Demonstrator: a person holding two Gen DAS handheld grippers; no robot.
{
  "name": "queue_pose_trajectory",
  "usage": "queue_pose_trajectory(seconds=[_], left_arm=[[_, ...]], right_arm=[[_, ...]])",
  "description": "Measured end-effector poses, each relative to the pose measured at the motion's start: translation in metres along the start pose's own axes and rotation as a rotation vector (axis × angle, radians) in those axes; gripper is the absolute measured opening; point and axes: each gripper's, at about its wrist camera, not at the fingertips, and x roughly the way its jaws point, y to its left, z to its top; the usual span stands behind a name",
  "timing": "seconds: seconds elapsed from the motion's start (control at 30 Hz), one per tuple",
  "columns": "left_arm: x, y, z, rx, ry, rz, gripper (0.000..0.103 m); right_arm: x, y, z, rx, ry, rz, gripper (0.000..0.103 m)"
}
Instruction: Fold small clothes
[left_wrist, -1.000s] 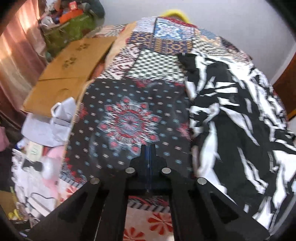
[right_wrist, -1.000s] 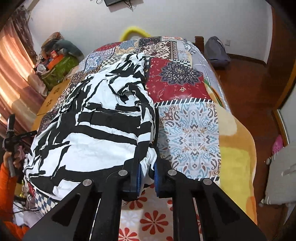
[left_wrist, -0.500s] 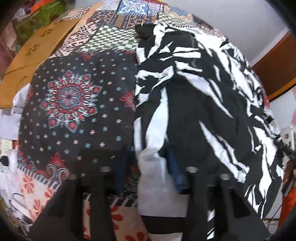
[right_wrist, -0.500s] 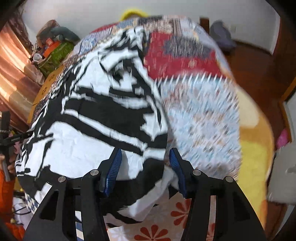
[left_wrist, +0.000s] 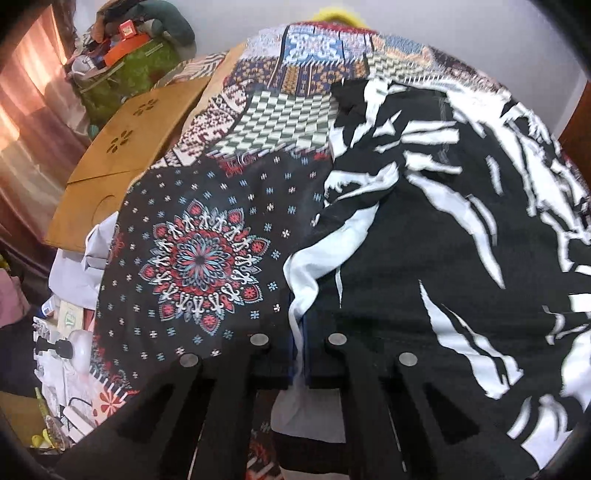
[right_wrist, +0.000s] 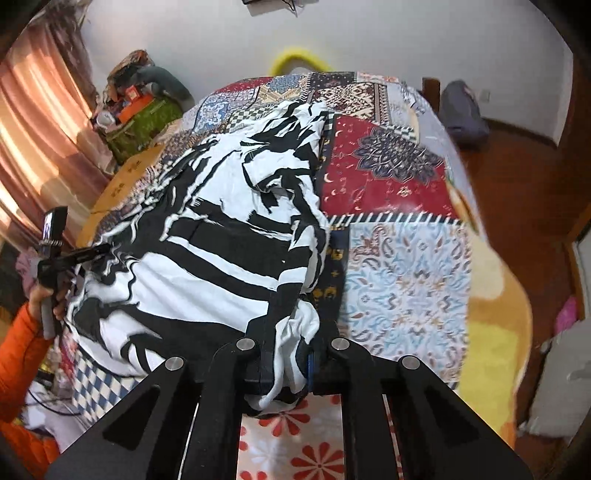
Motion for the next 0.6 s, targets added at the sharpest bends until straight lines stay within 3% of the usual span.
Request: queue_pose_trajectory(seconds=[0.17, 0.23, 0.33, 0.4, 0.5, 0.53, 0.6], left_arm=[[0.006, -0.008, -0.004, 0.033, -0.001, 0.031, 0.005], [0.005, -0.005, -0.004, 0.041, -0.005, 0.058, 0.005], [0.003, -0.001, -0.005, 0.042, 0.016, -0.003, 0.005], [-0.005, -0.004, -0.007, 0.071, 0.008, -0.021, 0.005], [-0.022, -0.006, -0.008, 0.086, -0.019, -0.049, 0.010], [-0.028, -0.005, -0.009, 0.083, -0.026, -0.062, 0.013], [-0.037, 0.000, -0.011, 0.067, -0.031, -0.076, 0.019]], right_arm=[[0.000, -0.016, -0.011, 0.013, 0.021, -0.091, 0.008], [-0.008, -0.032, -0.014, 0.048, -0.009, -0.209, 0.009], [-0.022, -0.059, -0.019, 0.164, -0.026, -0.171, 0.009], [-0.024, -0.061, -0.022, 0.176, -0.018, -0.136, 0.009], [-0.015, -0.049, -0.028, 0.153, 0.021, -0.094, 0.031], [-0.010, -0.043, -0.030, 0.149, 0.033, -0.061, 0.044], [-0.002, -0.032, -0.034, 0.147, 0.034, -0.005, 0.049]])
